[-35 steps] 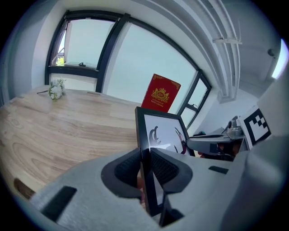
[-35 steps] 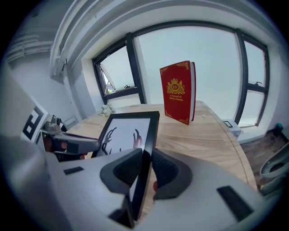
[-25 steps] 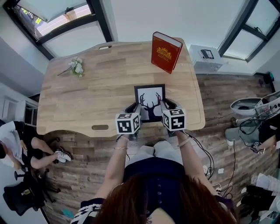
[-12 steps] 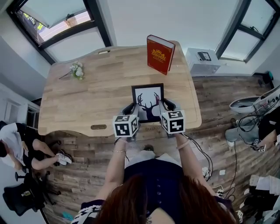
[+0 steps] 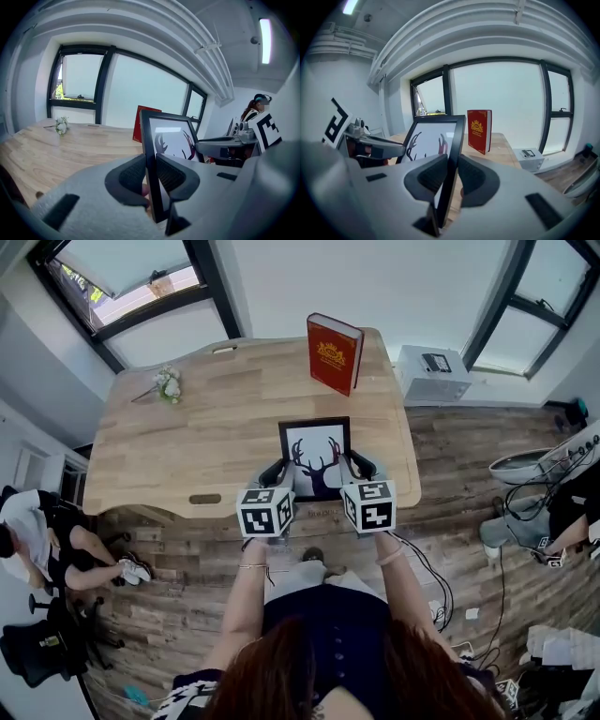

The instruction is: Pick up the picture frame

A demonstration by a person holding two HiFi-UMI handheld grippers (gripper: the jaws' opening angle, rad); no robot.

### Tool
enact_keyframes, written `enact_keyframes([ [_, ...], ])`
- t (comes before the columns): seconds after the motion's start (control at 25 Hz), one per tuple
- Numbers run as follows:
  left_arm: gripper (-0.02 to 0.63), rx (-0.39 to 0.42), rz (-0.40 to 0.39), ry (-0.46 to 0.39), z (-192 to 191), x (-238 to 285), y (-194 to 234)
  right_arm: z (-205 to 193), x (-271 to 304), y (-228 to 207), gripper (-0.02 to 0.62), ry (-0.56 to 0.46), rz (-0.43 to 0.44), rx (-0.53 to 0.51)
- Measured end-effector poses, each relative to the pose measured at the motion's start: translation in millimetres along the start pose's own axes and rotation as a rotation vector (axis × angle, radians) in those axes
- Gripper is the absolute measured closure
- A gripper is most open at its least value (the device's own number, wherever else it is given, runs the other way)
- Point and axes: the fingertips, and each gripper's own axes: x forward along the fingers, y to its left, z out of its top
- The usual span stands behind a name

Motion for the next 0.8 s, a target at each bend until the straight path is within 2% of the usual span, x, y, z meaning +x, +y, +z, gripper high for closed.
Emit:
enact_keyframes([
  [0.32, 0.523, 0.027, 0.031, -0.046, 0, -33, -36, -2, -46, -3, 0.52, -0.045, 0.025, -0.005],
  [0.6, 0.523, 0.017, 0.06, -0.053, -3, -38, -45, -3, -54, -6, 0.52, -0.051, 0.045, -0.018],
  [0.8, 0.524, 0.04, 0.055, -0.067, 4, -39, -56, 2, -62, -13, 0.52, -0.072, 0.041, -0.014],
])
